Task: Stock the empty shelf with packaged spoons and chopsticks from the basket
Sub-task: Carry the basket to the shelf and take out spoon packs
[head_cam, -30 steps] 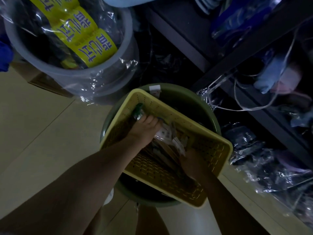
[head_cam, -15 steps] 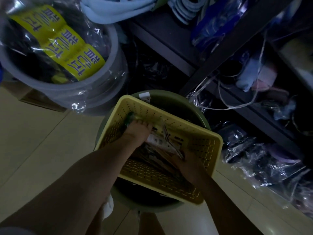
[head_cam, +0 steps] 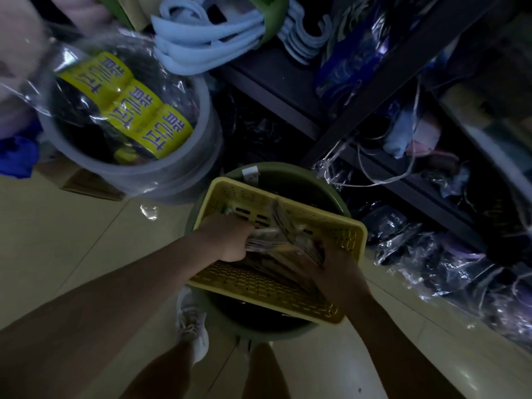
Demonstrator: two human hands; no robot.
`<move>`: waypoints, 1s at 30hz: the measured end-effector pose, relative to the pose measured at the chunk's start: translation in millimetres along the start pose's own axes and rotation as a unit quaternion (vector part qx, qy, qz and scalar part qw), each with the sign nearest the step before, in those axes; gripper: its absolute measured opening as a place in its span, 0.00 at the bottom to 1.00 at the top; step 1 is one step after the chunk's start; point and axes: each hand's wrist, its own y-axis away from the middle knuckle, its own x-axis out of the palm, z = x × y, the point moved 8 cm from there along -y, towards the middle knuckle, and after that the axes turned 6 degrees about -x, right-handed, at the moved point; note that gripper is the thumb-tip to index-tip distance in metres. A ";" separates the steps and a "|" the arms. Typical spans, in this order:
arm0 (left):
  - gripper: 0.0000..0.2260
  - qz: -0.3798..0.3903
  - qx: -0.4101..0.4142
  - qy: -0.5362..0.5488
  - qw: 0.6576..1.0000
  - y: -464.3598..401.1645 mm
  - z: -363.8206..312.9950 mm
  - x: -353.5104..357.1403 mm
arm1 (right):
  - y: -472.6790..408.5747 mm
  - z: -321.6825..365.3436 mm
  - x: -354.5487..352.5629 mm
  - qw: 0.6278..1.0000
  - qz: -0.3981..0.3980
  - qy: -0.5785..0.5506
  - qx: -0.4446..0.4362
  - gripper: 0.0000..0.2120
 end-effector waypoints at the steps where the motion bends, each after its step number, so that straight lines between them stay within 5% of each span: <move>1: 0.15 0.002 0.005 0.018 1.000 12.7 0.1 -8.0 | 6.4 9.5 -13.4 0.999 -0.015 0.023 -0.016 0.23; 11: 0.13 -0.167 0.160 -0.106 0.967 201.3 -39.1 -168.9 | 119.0 136.7 -130.7 0.990 0.007 0.008 -0.142 0.39; 16: 0.10 -0.266 0.234 -0.149 0.923 291.5 -78.2 -249.7 | 184.8 178.1 -176.8 0.991 0.032 -0.091 -0.097 0.22; 20: 0.14 -0.402 0.336 -0.174 0.834 354.4 -122.6 -310.8 | 221.3 199.3 -217.0 0.984 -0.001 -0.152 -0.095 0.16; 25: 0.22 -0.603 0.356 0.032 0.713 419.5 -151.4 -372.7 | 272.6 198.9 -290.4 0.947 -0.165 -0.256 -0.105 0.14; 27: 0.25 -0.569 0.358 0.198 0.713 429.2 -159.6 -389.8 | 294.9 192.6 -320.8 0.913 -0.245 -0.306 -0.110 0.10; 30: 0.27 -0.241 0.373 0.470 0.763 407.2 -212.2 -393.4 | 320.4 183.7 -370.1 0.864 -0.352 -0.339 -0.118 0.13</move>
